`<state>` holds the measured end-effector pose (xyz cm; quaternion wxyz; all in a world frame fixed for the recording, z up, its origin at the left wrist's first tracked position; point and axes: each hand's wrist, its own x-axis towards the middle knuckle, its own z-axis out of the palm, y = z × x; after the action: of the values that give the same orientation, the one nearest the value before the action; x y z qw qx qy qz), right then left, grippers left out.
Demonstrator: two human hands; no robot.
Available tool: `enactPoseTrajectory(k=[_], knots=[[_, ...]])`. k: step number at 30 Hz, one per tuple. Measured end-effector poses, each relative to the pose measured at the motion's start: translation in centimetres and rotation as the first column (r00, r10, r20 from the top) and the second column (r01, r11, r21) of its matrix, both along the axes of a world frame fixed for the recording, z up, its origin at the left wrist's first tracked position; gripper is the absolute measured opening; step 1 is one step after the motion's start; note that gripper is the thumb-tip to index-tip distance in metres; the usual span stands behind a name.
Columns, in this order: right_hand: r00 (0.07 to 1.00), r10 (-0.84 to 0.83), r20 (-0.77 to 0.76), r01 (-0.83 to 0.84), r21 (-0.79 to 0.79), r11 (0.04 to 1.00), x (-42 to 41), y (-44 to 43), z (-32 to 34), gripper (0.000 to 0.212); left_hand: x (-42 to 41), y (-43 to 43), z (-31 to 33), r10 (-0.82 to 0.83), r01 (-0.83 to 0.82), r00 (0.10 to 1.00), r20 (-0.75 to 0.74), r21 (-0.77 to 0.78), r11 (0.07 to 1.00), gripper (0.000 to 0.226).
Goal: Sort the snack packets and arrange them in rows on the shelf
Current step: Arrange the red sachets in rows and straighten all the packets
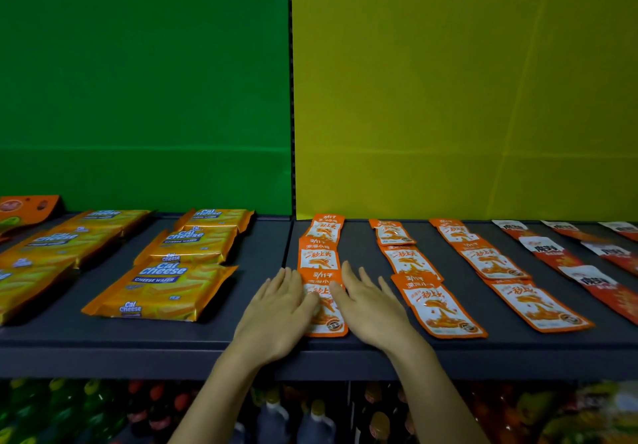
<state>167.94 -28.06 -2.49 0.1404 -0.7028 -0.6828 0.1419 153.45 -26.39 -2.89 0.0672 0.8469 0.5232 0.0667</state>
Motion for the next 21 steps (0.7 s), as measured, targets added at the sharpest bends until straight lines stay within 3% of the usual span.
enactPoseTrajectory(k=[4, 6, 8, 12, 17, 21], knots=[[0.999, 0.006, -0.045, -0.007, -0.011, 1.0, -0.1, 0.1, 0.5, 0.058, 0.0, 0.6, -0.4, 0.091, -0.07, 0.979, 0.181, -0.116, 0.991, 0.054], [0.982, -0.025, -0.187, 0.018, -0.036, 0.999, 0.0, 0.7, 1.3, 0.059, 0.3, 0.8, 0.5, 0.109, -0.035, 0.925, 0.364, -0.204, 0.978, 0.056], [0.949, -0.068, -0.309, 0.055, -0.051, 0.997, 0.1, 2.0, 1.9, 0.061, 0.8, 1.8, 1.6, 0.144, -0.039, 0.857, 0.494, -0.216, 0.976, 0.037], [0.94, -0.125, -0.316, 0.117, -0.047, 0.992, 0.1, 5.5, 2.2, 0.056, 2.5, 5.5, 2.9, 0.192, -0.113, 0.841, 0.506, -0.183, 0.977, 0.022], [0.942, -0.162, -0.295, 0.179, 0.031, 0.983, 0.3, 8.7, 1.2, 0.046, 3.7, 9.2, 2.1, 0.292, -0.207, 0.798, 0.527, -0.215, 0.954, 0.032], [0.966, -0.18, -0.185, 0.201, 0.103, 0.974, 0.2, 9.8, 0.8, 0.045, 3.6, 9.7, 1.5, 0.29, -0.243, 0.852, 0.437, -0.162, 0.956, 0.038]])
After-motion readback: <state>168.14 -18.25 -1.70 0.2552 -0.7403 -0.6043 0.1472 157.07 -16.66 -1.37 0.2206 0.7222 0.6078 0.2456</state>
